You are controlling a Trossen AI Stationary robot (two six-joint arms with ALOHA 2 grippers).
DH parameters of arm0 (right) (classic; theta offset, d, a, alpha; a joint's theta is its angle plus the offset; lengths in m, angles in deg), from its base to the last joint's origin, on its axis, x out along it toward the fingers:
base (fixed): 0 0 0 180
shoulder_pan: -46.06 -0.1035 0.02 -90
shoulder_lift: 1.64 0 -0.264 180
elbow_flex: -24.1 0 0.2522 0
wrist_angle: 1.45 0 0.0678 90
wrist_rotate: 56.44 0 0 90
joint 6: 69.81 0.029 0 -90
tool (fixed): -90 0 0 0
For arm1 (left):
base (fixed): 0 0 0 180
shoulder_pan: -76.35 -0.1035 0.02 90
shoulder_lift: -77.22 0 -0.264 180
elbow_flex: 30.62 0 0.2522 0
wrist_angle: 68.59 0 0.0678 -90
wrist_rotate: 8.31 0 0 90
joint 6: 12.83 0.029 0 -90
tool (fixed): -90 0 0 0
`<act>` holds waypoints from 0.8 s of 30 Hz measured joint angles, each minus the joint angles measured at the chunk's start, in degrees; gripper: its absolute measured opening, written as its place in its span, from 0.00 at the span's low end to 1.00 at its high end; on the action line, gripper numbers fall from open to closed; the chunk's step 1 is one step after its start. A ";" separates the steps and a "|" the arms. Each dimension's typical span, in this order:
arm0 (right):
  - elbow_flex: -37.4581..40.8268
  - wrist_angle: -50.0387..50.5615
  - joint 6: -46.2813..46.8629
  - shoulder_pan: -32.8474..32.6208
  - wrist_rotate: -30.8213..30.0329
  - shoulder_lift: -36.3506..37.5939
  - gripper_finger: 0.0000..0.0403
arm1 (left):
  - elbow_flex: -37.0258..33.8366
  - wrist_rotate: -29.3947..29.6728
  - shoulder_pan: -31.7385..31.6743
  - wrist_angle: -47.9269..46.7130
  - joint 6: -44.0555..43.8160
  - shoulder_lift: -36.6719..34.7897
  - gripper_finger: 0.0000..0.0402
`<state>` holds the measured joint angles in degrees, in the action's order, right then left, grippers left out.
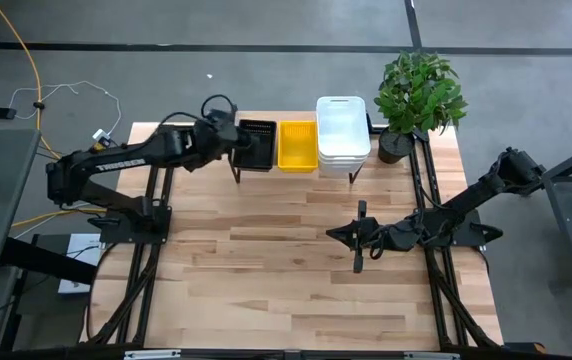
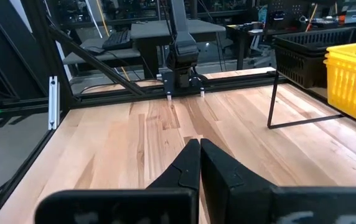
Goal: Stack baskets on shelf by color
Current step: Return to Home Position
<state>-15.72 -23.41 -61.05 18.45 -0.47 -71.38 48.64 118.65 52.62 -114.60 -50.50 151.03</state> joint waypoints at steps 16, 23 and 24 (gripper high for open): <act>0.00 -1.33 -1.73 0.00 -0.30 0.00 0.00 | -9.23 1.78 29.24 3.38 22.31 -22.96 0.10; -0.01 -1.40 -1.66 0.00 -0.30 0.00 0.00 | -26.85 -0.65 35.60 12.65 27.53 -37.15 0.01; 0.00 -1.40 -1.72 -0.01 -0.30 0.00 0.00 | -29.69 -3.47 35.28 15.00 27.82 -39.30 0.01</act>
<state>-15.72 -24.81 -62.77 18.43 -0.77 -71.38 18.95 115.18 87.90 -99.60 -22.68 111.74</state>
